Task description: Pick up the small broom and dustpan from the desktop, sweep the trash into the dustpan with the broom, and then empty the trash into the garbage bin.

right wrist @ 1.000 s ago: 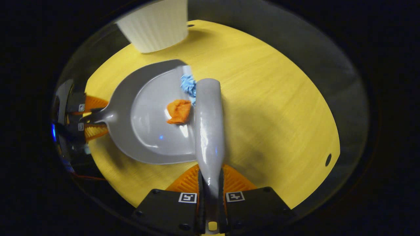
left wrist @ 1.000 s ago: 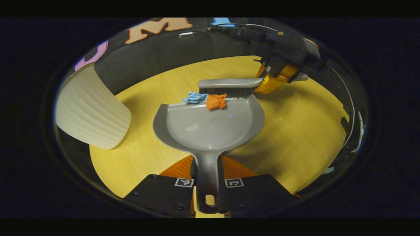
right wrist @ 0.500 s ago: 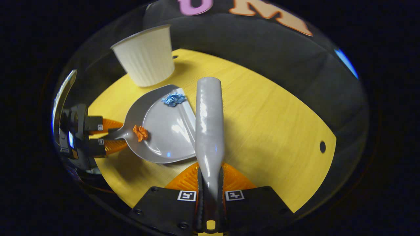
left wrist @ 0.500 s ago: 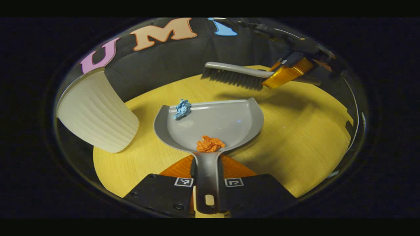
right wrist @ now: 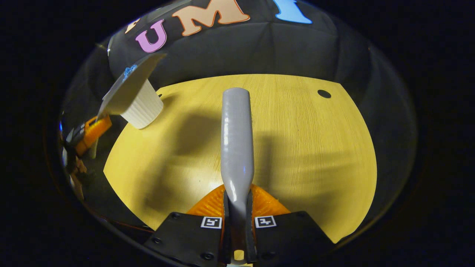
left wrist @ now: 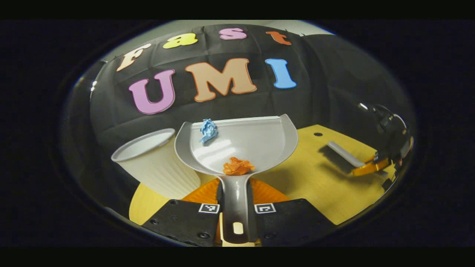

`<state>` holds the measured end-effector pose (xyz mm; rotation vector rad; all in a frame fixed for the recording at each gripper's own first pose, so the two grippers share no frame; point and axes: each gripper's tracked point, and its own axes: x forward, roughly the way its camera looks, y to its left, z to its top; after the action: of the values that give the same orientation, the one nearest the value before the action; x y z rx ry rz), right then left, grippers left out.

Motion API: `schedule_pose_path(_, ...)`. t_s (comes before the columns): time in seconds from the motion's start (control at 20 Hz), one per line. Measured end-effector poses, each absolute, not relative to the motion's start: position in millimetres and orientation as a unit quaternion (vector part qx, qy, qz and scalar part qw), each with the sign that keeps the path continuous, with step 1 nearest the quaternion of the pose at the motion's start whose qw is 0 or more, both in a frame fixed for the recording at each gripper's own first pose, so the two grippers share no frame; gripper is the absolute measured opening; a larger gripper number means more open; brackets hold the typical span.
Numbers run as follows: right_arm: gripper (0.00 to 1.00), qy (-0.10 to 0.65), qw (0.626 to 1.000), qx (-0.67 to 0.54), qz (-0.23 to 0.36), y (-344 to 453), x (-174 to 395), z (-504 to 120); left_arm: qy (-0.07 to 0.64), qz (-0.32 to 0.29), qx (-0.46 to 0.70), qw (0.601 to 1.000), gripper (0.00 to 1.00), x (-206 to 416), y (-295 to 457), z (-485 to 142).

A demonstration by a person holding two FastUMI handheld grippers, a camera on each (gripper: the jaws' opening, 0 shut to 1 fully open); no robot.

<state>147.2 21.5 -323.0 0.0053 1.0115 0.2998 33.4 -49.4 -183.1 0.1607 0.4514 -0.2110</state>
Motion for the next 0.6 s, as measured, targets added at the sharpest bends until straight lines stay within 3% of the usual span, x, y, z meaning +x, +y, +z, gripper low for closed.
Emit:
schedule_pose_path(0.25, 0.18, 0.488, 0.857, 0.025, 0.163, 8.2, 159.0, -315.5, 0.174, -0.057, 0.112, 0.977, 0.18, 19.5, -47.6, -158.0)
schedule_pose_path(0.6, 0.18, 0.498, 0.849, 0.020, 0.175, 16.3, 152.5, -334.5, 0.198, 0.050, 0.230, 0.952, 0.18, 18.2, -26.4, -160.5)
